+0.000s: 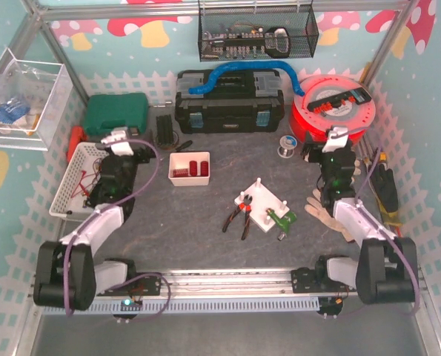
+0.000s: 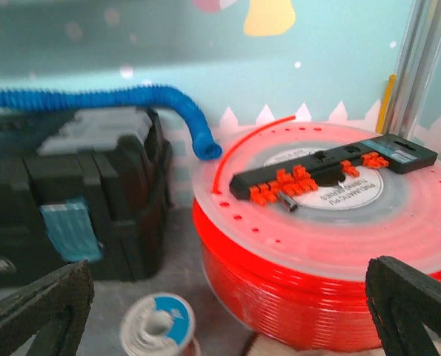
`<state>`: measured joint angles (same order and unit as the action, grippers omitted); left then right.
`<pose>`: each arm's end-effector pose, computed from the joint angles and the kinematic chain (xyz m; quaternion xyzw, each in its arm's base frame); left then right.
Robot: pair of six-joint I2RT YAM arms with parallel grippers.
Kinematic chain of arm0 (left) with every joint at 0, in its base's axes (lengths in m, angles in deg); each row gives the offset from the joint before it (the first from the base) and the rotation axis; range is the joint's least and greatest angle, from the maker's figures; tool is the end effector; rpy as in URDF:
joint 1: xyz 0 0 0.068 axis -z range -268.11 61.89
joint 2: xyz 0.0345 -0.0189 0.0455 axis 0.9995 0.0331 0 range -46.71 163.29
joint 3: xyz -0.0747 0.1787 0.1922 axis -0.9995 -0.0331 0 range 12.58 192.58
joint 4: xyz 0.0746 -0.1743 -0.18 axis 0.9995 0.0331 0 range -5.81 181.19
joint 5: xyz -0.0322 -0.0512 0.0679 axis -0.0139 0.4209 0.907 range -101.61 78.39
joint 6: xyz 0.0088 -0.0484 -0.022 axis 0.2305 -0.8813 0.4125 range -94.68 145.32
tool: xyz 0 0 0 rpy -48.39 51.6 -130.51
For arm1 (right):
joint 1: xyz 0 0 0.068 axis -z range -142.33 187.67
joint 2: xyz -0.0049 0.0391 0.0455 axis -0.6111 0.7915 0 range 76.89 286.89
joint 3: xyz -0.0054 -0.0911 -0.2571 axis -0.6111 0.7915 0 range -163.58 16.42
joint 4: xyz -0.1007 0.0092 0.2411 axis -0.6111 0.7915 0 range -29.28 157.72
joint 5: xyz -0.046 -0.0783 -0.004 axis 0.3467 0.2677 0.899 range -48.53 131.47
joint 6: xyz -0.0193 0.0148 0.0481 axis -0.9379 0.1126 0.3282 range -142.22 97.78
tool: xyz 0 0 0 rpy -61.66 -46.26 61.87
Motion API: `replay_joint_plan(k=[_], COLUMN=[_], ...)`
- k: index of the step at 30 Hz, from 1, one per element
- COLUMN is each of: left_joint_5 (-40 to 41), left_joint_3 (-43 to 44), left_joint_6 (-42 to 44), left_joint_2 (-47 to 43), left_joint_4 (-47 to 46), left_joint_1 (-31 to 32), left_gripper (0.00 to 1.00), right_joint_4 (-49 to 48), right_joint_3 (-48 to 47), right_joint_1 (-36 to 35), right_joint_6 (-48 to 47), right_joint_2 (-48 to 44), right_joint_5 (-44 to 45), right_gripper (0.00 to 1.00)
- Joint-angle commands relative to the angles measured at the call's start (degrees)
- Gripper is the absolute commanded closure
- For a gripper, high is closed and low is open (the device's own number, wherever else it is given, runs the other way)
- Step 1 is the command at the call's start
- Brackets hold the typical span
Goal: Install the large spring
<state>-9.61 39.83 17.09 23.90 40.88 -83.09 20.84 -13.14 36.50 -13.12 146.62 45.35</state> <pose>0.2604 -0.0215 0.2379 -0.0321 0.7067 -0.0693 0.7034 0.2640 0.0030 0.2485 0.0728 0.7052 0.0392 0.7042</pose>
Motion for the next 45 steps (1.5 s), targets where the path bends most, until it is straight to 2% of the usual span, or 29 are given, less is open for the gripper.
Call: replay_joint_plan(k=[1,4,6,7,11,16,19,22,28,31,34,40,45], left_joint_5=[0.83,0.37,-1.23,-3.26,-12.12,-23.53,-26.04,-24.29,-15.66,-8.97,-4.78,-2.29,-2.98], left_joint_3=[8.19,13.61,16.18,15.84,11.23,11.36,11.16,10.67,10.29,10.41,10.19,4.86,0.14], left_joint_6=[-11.67,-18.75,-22.17,-22.85,-27.5,-25.71,-26.08,-24.74,-20.64,-17.04,-14.04,-11.76,-10.55], left_joint_2=[-5.49,-7.35,-8.69,-9.71,-13.4,-12.82,-11.68,-10.97,-9.4,-7.28,-5.48,-4.25,-4.35], left_joint_4=[21.92,32.26,39.22,40.21,37.95,38.03,38.22,38.23,38.15,37.87,36.5,26.78,20.71], left_joint_1=[0.26,0.26,0.17,0.17,-0.74,-0.85,1.04,5.85,18.04,25.37,30.05,32.42,32.44], left_gripper=[0.01,0.01,0.01,0.01,0.01,0.01,0.01,0.02,0.04,0.04,0.04,0.01,0.01], right_joint_4=[19.32,32.09,33.86,32.25,33.16,35.75,37.85,42.9,51.95,55.81,60.61,62.64,66.86], right_joint_3=[-6.98,-11.86,-11.5,-10.89,-10.92,-11.9,-11.73,-12.4,-12.34,-12.32,-12.5,-8.58,-5.5], right_joint_1=[-0.06,0.0,0.31,0.37,0.38,0.38,0.06,-0.68,-3.19,-5.19,-7.86,-11.34,-16.83], right_joint_6=[16.52,23.27,24.43,23.62,24.03,25.83,26.03,25.33,23.38,22.79,22.37,24.55,33.74], right_joint_2=[-5.56,-8.78,-10.63,-11.42,-11.77,-11.72,-11.54,-10.81,-12.21,-13.39,-13.51,-12.84,-13.92], right_joint_5=[1.04,4.17,3.0,-0.26,-7.81,-15.1,-18.95,-19.78,-19.34,-18.95,-15.84,-12.49,-7.73], right_gripper=[0.0,0.0,0.0,0.0,0.0,0.03,0.07,0.08,0.1,0.14,0.19,0.35,0.37])
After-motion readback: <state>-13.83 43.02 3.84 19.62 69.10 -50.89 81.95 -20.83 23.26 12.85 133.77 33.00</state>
